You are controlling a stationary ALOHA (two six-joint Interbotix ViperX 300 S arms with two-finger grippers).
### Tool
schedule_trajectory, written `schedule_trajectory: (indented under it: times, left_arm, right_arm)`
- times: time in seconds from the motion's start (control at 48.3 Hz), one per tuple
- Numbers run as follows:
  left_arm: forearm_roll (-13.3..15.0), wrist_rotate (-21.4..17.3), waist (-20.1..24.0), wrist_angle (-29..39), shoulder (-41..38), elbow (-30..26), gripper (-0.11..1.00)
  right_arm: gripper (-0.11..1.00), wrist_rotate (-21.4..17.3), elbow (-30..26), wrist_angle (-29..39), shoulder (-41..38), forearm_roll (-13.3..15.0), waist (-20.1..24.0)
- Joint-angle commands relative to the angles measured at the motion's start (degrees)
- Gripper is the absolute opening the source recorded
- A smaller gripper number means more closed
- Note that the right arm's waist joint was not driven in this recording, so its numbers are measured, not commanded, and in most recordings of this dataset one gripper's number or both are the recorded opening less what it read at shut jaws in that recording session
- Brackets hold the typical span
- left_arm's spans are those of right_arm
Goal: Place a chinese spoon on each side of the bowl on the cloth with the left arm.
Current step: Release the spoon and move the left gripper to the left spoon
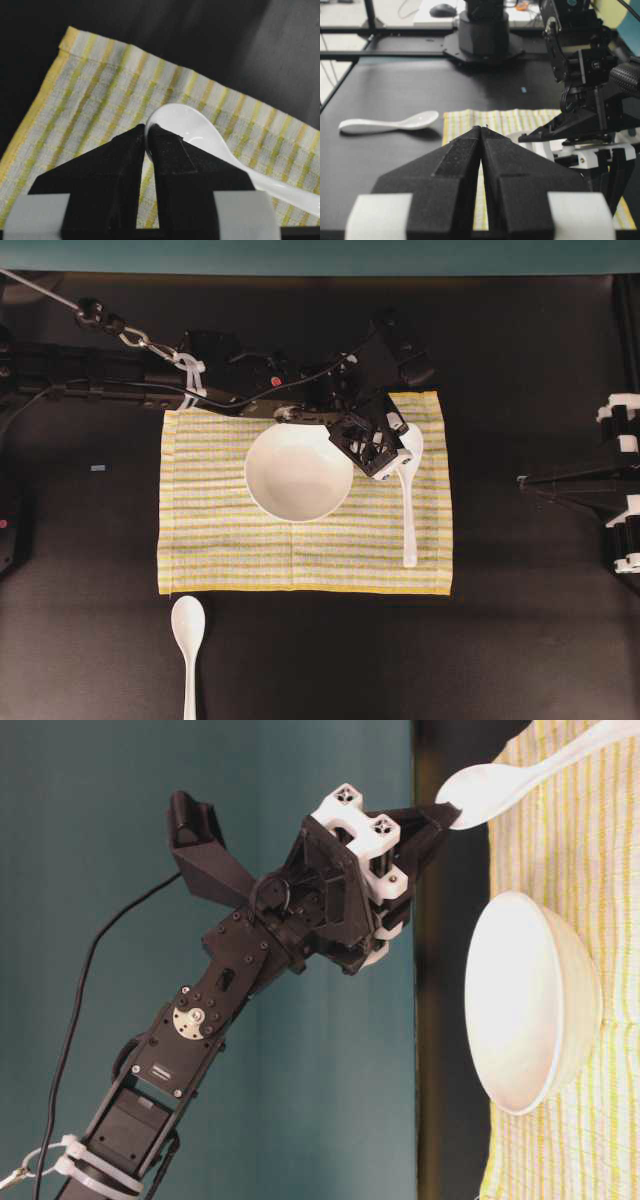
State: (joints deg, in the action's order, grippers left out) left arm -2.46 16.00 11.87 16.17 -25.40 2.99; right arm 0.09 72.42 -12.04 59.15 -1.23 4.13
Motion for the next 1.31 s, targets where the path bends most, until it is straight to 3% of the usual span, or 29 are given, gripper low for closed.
schedule_trajectory:
  times: [0.0, 0.207, 0.435, 0.58, 0.767, 0.974, 1.077, 1.285]
  left_arm:
    - [-0.18, -0.35, -0.18, -0.53, 0.0, -0.18, 0.05]
    - [-0.18, -0.44, -0.18, -2.64, -0.26, 0.09, 0.11]
    - [-0.18, -0.35, -0.26, -2.9, -0.09, 1.14, 0.57]
    - [-0.09, -0.26, -0.62, -2.99, 1.32, 1.85, 0.77]
    - [-0.18, -1.32, -4.75, -1.23, 10.28, 4.92, 0.75]
    - [-0.18, -3.43, -11.43, 0.26, 23.91, 15.29, 0.74]
    - [-0.18, -2.37, -14.15, 0.26, 29.27, 22.41, 0.74]
    - [-0.18, 3.25, -20.57, 0.44, 36.47, 36.04, 0.74]
  right_arm:
    - [0.0, -0.44, -0.26, -0.62, -0.35, -0.09, 0.0]
    - [0.0, -0.44, -0.26, -0.7, -0.44, -0.09, 0.0]
    - [0.0, -0.44, -0.26, -0.97, -0.44, -0.09, 0.0]
    - [0.0, -0.44, -0.26, -1.14, -0.44, -0.09, 0.0]
    - [0.0, -0.53, -0.26, -0.88, -0.26, -0.09, 0.0]
    - [0.0, -0.44, -0.18, -0.79, -0.26, -0.09, 0.0]
    - [0.0, -0.44, -0.18, -0.79, -0.18, -0.09, 0.0]
    - [0.0, -0.44, -0.09, -0.88, -0.18, -0.09, 0.0]
